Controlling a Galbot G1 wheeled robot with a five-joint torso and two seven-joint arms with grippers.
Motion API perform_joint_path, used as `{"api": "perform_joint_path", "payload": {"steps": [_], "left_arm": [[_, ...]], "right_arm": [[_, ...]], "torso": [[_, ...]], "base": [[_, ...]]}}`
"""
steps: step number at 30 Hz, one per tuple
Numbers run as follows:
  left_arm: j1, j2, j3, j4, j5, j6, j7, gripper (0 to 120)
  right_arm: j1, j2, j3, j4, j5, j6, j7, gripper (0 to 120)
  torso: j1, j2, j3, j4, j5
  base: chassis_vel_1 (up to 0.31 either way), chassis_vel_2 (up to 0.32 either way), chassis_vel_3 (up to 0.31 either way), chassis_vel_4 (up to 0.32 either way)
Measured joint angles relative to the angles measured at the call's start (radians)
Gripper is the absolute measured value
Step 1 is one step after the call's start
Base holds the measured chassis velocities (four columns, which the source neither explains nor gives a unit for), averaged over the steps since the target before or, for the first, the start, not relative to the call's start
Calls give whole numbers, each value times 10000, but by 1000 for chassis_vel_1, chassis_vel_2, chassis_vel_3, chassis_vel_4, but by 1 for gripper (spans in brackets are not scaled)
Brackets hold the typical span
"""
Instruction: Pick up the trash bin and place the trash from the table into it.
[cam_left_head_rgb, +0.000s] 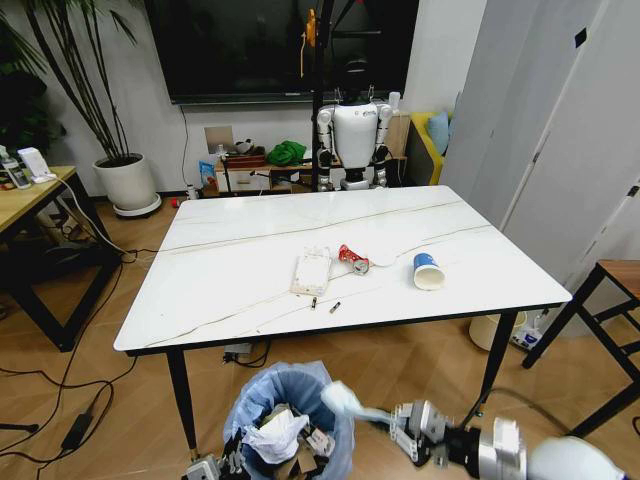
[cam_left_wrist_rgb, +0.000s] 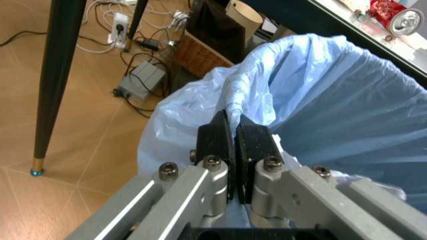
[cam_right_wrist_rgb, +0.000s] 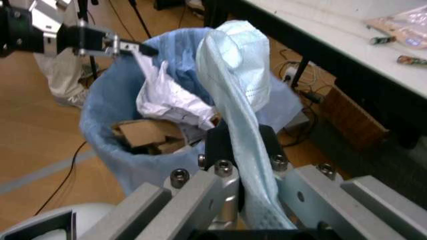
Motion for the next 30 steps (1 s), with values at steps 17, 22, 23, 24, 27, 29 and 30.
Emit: {"api": "perform_joint_path", "payload": {"steps": [17,22,23,24,27,29,30], "left_arm": [[829,404,-6,-704,-1,79,-3,0],[993,436,-74,-928,-91,91,12,0],[1071,433,-106,-1004,-104,93,19,0],[1126,425,-128,-1044,-106,93,32,0],[1312,359,-277,-1159,-89,92,72,0],[1341,355,-317,-1192,-83,92,72,0],[1385,344,-376,-1249,-70,91,73,0]], "right_arm": [[1893,-195,-1457,268,701,-71,129,0],[2237,91,-2228,44,552,-34,-14,0],[2463,228,-2568,-41,482,-26,-25,0],[2654,331,-2816,-102,449,-26,-26,0],[3629,758,-3863,-368,445,-79,18,0],[3805,817,-4030,-414,470,-87,37,0],[4003,867,-4199,-462,504,-93,67,0]], "torso": [[1,0,1,12,-11],[1,-1,1,7,-15],[0,-1,1,5,-17],[0,-1,0,6,-16],[1,-1,0,10,-18],[1,-1,1,9,-19],[1,-2,1,9,-13]], "base": [[0,0,0,0],[0,0,0,0],[0,0,0,0],[0,0,0,0],[0,0,0,0],[0,0,0,0],[0,0,0,0]]}}
